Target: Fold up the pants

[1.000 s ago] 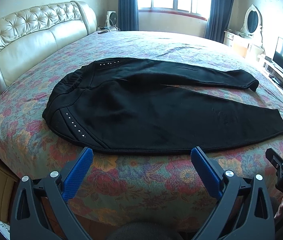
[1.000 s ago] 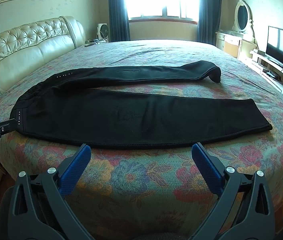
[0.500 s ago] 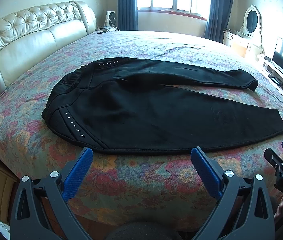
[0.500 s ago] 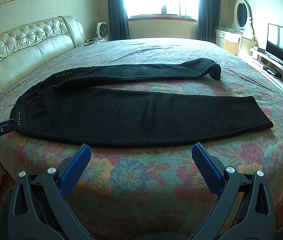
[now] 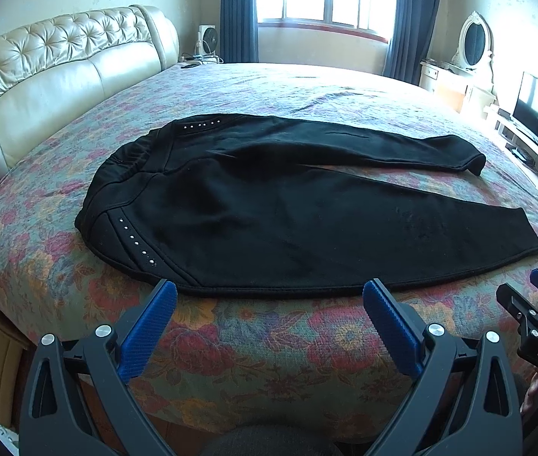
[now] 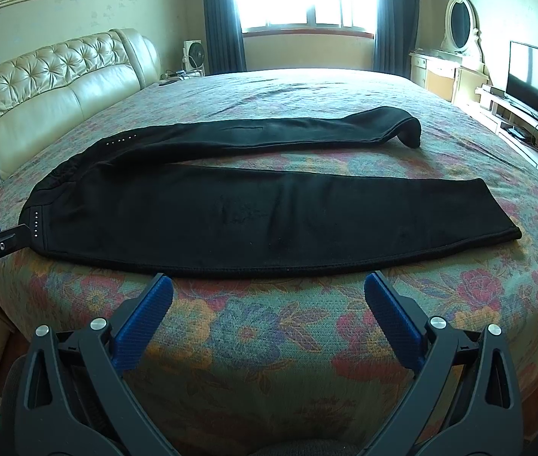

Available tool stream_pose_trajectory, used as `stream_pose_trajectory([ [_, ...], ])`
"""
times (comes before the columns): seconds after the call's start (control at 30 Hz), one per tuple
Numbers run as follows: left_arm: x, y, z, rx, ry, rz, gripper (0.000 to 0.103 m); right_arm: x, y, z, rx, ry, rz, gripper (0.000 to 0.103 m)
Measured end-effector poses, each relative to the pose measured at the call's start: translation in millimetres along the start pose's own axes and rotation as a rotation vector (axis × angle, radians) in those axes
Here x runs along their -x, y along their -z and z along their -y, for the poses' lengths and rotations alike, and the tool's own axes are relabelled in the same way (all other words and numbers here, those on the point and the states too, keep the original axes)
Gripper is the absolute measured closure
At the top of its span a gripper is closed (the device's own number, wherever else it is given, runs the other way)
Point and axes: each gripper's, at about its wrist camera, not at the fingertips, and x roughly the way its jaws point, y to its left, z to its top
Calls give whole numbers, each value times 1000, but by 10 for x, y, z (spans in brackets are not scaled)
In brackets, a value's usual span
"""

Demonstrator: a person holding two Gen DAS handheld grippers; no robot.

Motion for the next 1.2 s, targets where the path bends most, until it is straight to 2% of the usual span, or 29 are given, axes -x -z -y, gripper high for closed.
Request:
stream_pose_trajectory([
  [0.13,-42,15,-23,50,17,-22,5,-18,-1,-3,-1,-4,-5,2],
  [0.2,-95,21,-48,87,32,-69,5,-27,1,-1,-3,-7,-7,2],
  [0.3,-162,11,-5,36,65,-128,5,-52,-3,22,-8,-12,-13,2],
  [0.43,-52,-9,107,-87,28,-39,5,-71,2,40,-17,-21,-23,2],
  [0.53,50,-102,97,-105,-25,43,5,-91,6,56,-26,-30,-33,2],
  [0.57,56,-154,72,-106,-10,47,5,-96,8,57,-27,-32,-36,2],
  [0.7,-178,-333,-73,-122,1,-55,5,-121,0,31,-21,-48,-53,2],
  [0.8,-361,-468,-282,-115,9,-73,5,-164,-12,-13,-14,-69,-70,2],
  [0.87,-506,-599,-477,-84,76,-101,5,-212,-29,-50,-13,-88,-85,2],
  [0.97,-755,-868,-868,0,255,-159,5,-289,-96,-101,-23,-126,-87,2],
  [1.07,-1106,-1239,-1388,152,311,-231,5,-393,-197,-183,-17,-158,-86,2],
  [1.2,-1686,-1704,-2209,364,401,-254,5,-602,-298,-333,4,-214,-110,2],
])
